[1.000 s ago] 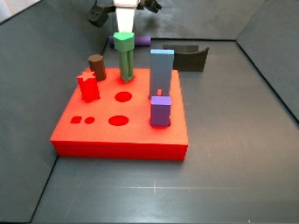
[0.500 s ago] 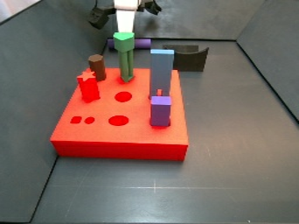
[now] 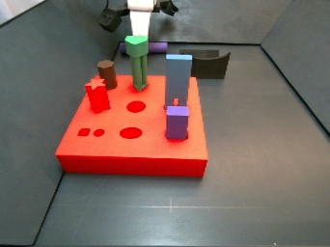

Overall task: Pick up the round object. Move up. Place the round object on the fixture. Regrasp the round object. Move to above the board. Insert the round object.
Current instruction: Pick up the round object, then move up.

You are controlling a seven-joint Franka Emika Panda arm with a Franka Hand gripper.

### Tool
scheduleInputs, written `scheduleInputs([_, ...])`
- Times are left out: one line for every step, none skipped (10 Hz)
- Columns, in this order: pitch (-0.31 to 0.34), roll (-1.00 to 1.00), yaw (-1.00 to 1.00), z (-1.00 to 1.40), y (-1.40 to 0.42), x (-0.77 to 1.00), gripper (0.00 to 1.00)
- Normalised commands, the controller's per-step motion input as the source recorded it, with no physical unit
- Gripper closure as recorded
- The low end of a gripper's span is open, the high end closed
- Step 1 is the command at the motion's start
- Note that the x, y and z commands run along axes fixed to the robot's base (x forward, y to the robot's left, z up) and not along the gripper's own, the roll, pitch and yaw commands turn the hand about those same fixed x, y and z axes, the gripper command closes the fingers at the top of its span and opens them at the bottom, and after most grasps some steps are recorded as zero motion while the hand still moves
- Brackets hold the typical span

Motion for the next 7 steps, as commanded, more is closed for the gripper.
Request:
scheduleInputs([0.0,0.0,0.0,0.0,0.0,0.0,1.0])
scheduleInputs([0.0,0.0,0.0,0.0,0.0,0.0,1.0])
scheduleInputs([0.0,0.0,0.0,0.0,0.0,0.0,1.0])
scheduleInputs([0.0,0.0,0.0,0.0,0.0,0.0,1.0])
scheduleInputs([0.0,0.0,0.0,0.83,0.0,0.0,1.0])
scheduleInputs([0.017,-0.02,-0.02,0.82,-0.04,-0.03,1.0])
scheduleInputs([0.056,-0.01,-0.02,0.7,-0.04,-0.06,1.0])
